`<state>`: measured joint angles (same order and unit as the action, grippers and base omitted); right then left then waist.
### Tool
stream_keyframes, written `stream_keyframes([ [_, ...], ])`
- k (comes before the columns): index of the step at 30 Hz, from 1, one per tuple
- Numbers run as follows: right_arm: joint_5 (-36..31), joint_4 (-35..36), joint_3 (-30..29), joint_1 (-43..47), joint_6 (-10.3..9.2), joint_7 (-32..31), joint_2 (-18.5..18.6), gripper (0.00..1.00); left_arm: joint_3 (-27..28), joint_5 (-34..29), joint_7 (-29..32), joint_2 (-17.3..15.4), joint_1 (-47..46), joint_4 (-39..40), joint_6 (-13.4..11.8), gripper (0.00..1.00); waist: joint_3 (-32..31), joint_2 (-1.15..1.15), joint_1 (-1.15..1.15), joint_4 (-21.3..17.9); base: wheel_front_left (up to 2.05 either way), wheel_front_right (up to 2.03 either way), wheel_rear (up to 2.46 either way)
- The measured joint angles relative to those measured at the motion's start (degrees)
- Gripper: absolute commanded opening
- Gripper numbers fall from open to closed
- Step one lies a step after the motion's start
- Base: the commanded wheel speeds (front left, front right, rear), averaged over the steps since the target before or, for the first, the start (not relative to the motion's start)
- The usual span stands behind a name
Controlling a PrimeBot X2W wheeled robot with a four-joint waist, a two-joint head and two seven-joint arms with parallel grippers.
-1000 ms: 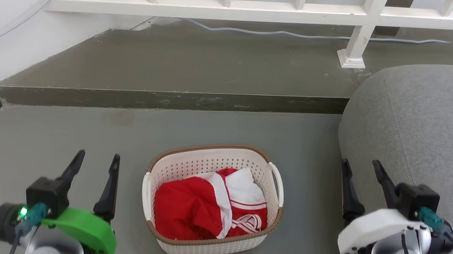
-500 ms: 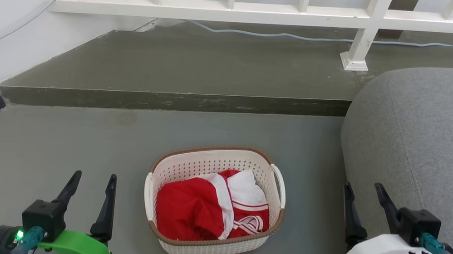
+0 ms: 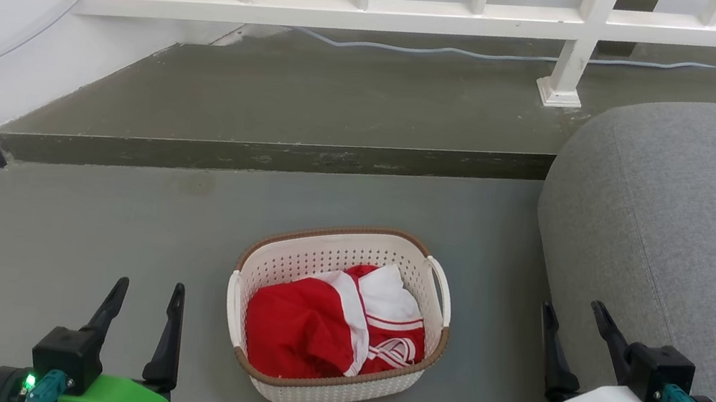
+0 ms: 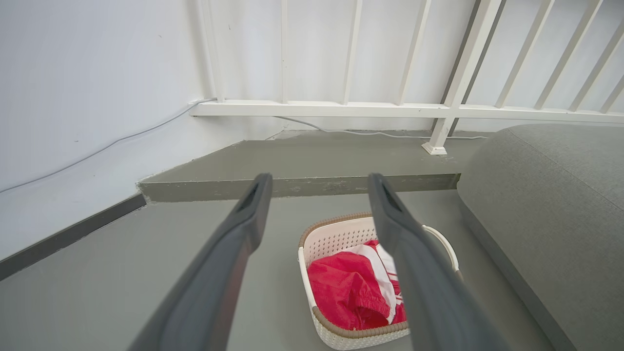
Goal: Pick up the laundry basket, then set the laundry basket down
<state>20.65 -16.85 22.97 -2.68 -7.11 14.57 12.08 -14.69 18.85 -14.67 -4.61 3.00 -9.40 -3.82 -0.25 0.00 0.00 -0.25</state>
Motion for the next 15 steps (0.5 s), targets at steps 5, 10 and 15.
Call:
stream_keyframes([
  [5, -0.1, 0.5, -0.4, 0.8, 0.00, 0.0, 0.0, 1.00, 0.0, -0.3, 0.0, 0.0, 0.3, 0.6, -0.2, 1.00, 0.0, 0.00, 0.00, 0.1, 0.00, 0.00, 0.00],
  [10, -0.3, 1.2, -0.6, 1.0, 0.00, 0.0, -0.1, 1.00, 0.0, -0.6, 0.0, 0.1, 0.7, 1.0, -0.3, 1.00, 0.1, 0.00, 0.00, 0.2, 0.00, 0.00, 0.00],
  [15, -0.6, 2.0, -0.8, 1.6, 0.00, 0.0, -0.4, 0.00, -0.1, -1.0, 0.0, 0.1, 0.9, 1.5, -0.2, 0.00, 0.2, 0.00, 0.00, 0.3, 0.00, 0.00, 0.00],
])
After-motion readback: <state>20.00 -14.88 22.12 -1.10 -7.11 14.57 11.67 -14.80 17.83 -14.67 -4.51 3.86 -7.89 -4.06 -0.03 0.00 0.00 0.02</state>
